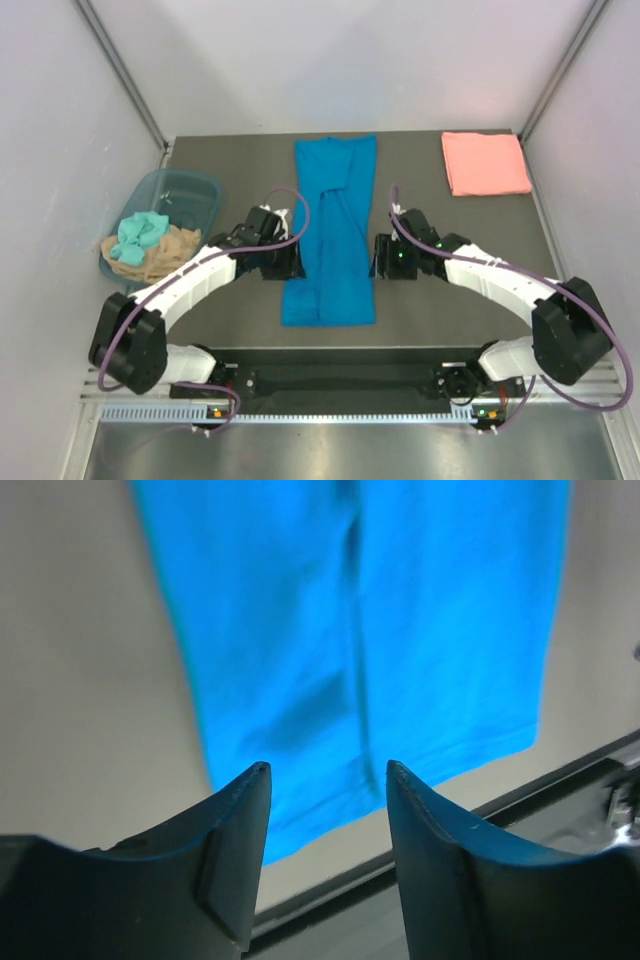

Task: Fold and stack the t-shirts
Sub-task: Fold the tshirt

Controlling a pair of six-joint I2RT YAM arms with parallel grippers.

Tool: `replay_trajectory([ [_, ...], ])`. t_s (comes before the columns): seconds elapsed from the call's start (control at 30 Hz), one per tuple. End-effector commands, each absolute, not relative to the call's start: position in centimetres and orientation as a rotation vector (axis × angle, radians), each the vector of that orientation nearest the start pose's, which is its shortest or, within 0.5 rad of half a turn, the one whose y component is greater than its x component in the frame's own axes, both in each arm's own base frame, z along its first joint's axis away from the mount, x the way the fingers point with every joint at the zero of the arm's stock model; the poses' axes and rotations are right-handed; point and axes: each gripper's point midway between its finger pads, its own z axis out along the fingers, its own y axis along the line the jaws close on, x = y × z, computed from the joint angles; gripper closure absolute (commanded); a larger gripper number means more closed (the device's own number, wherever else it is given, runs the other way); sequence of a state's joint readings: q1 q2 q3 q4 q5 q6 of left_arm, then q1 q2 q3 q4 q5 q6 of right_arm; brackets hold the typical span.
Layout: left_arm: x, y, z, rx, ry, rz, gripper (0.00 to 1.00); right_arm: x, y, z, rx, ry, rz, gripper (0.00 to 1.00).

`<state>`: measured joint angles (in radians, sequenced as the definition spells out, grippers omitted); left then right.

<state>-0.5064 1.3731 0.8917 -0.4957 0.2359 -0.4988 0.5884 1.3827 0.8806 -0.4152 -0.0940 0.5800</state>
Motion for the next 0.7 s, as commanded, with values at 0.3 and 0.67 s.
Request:
replay_trajectory([
  [0.3, 20.9, -15.9, 4.9, -0.08, 2.786, -0.429, 0.43, 20.7, 22.8, 5.6, -0.027, 2.612, 0.657, 0.49],
  [0.67, 19.9, -14.9, 3.3, -0.181, 2.821, -0.347, 0.45, 17.9, 24.7, 3.0, -0.043, 2.658, 0.745, 0.55],
])
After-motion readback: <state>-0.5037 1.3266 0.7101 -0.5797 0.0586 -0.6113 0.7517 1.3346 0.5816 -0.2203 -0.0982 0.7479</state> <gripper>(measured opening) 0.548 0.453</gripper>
